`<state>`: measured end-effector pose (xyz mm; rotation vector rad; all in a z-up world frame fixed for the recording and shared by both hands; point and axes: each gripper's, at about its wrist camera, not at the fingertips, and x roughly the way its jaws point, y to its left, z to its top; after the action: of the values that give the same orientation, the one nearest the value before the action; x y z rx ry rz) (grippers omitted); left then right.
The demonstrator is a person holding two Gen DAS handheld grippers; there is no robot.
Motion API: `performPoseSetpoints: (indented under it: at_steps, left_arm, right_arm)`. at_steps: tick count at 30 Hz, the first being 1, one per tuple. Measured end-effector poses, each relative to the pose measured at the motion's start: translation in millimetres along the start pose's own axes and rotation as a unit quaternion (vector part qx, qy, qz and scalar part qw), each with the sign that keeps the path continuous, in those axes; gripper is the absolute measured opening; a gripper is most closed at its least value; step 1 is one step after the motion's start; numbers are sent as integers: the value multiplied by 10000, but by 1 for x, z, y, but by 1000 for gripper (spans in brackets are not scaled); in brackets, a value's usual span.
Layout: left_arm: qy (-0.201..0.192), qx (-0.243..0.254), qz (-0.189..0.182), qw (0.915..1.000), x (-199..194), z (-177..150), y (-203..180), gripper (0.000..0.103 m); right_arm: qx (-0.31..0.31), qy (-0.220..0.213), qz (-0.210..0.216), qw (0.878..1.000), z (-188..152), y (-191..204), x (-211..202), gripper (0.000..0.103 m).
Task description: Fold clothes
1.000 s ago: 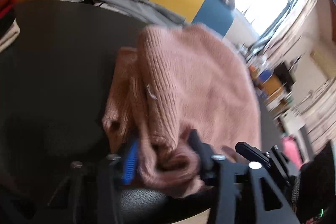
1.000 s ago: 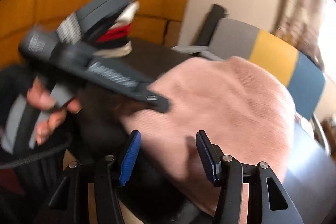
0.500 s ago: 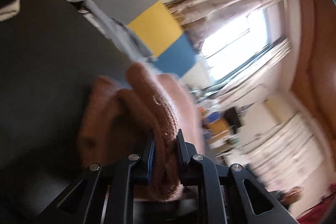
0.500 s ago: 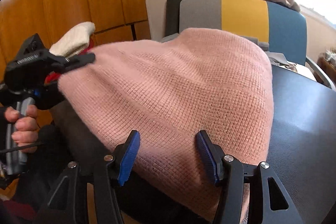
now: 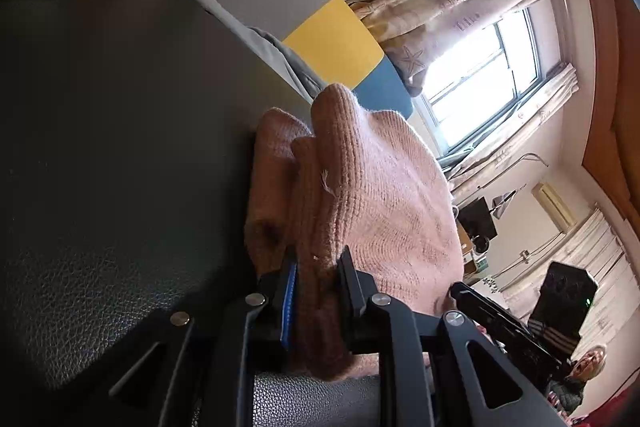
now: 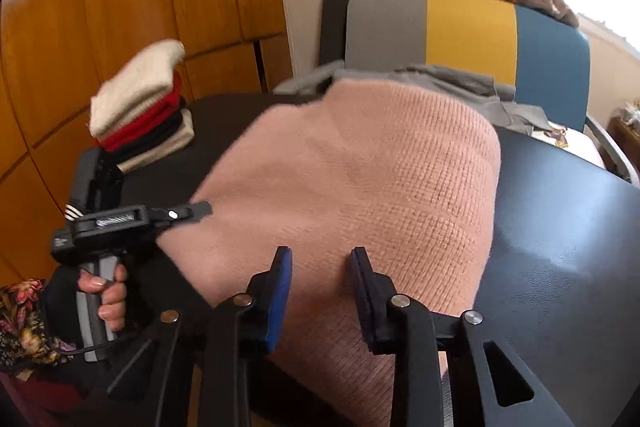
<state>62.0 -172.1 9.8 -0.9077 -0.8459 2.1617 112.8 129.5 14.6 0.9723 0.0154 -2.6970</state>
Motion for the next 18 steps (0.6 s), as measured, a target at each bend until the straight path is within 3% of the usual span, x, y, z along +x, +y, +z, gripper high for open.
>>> performPoseSetpoints:
  at_steps: [3, 6, 7, 11, 14, 17, 18]
  left_arm:
    - [-181, 218, 175, 9994, -21, -8, -10, 23]
    - [-138, 346, 297, 9989, -19, -10, -10, 23]
    - [-116, 407, 340, 9985, -18, -10, -10, 23]
    - [-118, 421, 350, 9984, -20, -11, -8, 24]
    - [-153, 425, 360, 9983, -20, -12, -9, 25]
    - [-189, 481, 422, 9978, -20, -12, -11, 27]
    - [-203, 505, 448, 9975, -21, -13, -11, 28]
  right_arm:
    - [126, 128, -178, 9997, -14, -17, -3, 26]
    - [10, 316, -512, 9982, -35, -28, 2, 8]
    - [-87, 342, -578, 9977, -44, -30, 4, 8]
    - [368, 196, -142, 9990, -57, -42, 0, 8]
    - [363, 70, 56, 9993, -36, -43, -16, 13]
    - [191, -532, -37, 9984, 0, -44, -34, 41]
    - [83, -563, -78, 9983, 11, -44, -32, 44]
